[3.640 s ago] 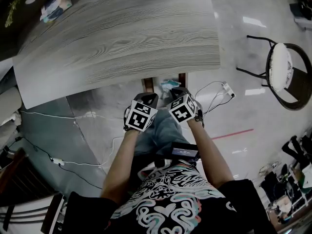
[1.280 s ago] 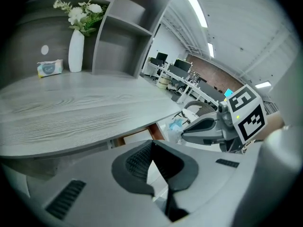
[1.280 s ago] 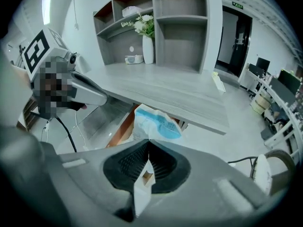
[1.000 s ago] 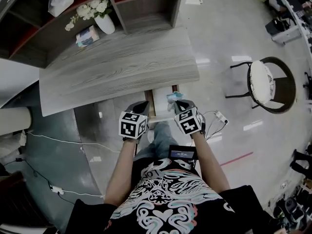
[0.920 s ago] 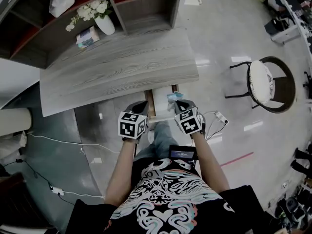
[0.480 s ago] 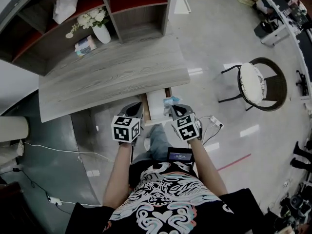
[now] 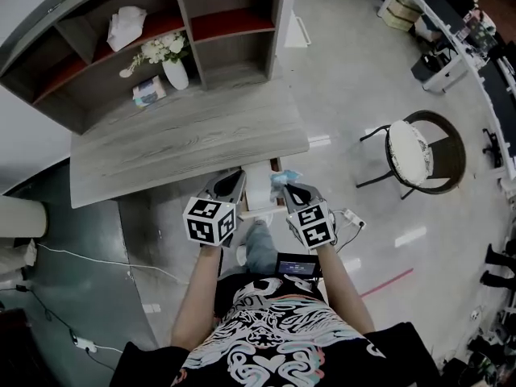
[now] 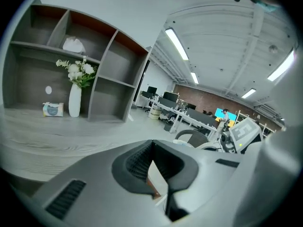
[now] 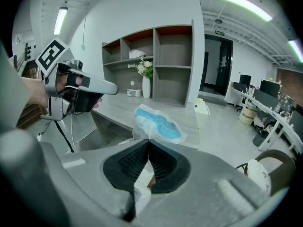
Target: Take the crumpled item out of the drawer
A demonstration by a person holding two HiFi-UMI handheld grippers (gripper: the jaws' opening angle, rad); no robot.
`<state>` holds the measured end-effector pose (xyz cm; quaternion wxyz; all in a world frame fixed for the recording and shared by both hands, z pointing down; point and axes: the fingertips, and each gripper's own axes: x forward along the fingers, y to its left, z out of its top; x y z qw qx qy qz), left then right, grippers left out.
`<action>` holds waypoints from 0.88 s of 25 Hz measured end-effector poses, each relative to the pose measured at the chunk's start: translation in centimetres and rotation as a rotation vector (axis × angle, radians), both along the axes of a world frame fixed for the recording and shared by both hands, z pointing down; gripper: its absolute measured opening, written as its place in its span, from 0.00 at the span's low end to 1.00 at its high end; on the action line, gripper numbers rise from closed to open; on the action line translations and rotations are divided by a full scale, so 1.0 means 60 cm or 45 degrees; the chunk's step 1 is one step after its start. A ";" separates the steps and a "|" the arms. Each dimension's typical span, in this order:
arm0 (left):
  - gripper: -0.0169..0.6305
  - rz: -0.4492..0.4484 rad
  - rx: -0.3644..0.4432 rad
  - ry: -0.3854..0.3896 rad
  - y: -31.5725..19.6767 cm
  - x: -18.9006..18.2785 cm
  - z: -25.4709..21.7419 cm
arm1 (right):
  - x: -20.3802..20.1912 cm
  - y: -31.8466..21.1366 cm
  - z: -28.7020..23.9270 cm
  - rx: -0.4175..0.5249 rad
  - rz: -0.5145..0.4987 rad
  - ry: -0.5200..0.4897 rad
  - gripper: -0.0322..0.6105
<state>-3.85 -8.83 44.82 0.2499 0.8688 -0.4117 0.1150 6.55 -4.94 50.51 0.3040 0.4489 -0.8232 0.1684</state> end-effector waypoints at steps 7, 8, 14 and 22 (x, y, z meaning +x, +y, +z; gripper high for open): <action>0.03 0.018 0.011 0.086 0.017 0.005 -0.030 | 0.000 0.006 -0.037 0.091 0.031 -0.051 0.06; 0.03 0.023 0.018 0.092 0.017 0.007 -0.035 | -0.001 0.007 -0.043 0.110 0.036 -0.072 0.06; 0.03 0.024 0.062 0.086 0.019 -0.004 -0.060 | -0.007 0.009 -0.068 0.180 0.066 -0.117 0.06; 0.03 0.021 0.078 0.067 0.018 -0.014 -0.070 | -0.010 0.009 -0.087 0.210 0.080 -0.148 0.06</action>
